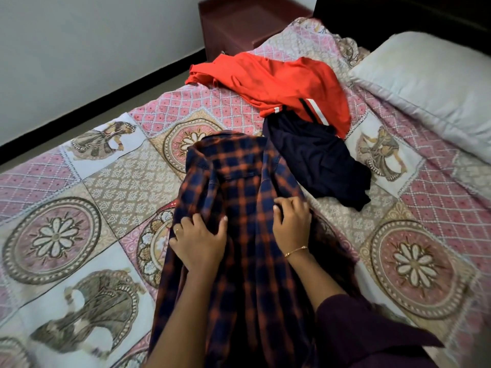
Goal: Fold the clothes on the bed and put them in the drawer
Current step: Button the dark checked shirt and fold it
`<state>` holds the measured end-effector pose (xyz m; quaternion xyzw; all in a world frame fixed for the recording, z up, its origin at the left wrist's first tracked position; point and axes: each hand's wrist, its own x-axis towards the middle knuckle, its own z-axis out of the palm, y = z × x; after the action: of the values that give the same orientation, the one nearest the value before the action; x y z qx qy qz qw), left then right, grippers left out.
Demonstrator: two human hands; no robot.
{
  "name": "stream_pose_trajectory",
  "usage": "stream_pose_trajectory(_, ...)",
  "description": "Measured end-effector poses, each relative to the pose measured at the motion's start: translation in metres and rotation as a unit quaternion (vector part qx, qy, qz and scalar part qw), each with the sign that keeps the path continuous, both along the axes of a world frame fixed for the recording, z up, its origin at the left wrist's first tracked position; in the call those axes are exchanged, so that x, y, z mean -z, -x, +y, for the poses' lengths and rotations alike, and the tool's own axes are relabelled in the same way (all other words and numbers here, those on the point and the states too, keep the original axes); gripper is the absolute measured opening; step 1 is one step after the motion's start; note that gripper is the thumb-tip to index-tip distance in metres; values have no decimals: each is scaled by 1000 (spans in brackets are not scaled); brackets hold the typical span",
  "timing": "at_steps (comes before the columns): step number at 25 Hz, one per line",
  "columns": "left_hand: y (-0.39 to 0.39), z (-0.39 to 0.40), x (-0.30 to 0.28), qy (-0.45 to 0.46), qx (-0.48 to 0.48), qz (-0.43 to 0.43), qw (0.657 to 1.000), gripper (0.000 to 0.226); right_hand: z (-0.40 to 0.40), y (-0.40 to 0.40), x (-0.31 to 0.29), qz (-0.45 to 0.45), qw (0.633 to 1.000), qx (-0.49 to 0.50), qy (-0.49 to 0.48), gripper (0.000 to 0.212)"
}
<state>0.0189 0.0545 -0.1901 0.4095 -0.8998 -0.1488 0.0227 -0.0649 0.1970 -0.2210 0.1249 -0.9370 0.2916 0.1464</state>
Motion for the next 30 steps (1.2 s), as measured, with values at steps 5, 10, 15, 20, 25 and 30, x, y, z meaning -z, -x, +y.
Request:
stream_pose_trajectory(5,-24,-4,-25,-143,10,-74,987,33,0,-64,-9,-15,999,0,-44,27)
stream_pose_trajectory(10,-33,1,-38,-618,-41,193,761,26,-31,-85,-34,-394,915,-18,92,35)
stream_pose_trajectory(15,-62,11,-31,-187,53,30,981,38,-27,-76,-49,-576,782,77,224,39)
stream_pose_trajectory(20,-82,22,-26,-411,-6,14,911,33,-28,-91,-49,-698,601,51,386,67)
stream_pose_trajectory(25,-92,24,-51,-617,-39,103,779,19,-14,-99,-48,-679,572,97,449,70)
stream_pose_trajectory(30,-87,27,-54,-523,-15,146,840,18,-19,-92,-51,-600,646,110,459,40)
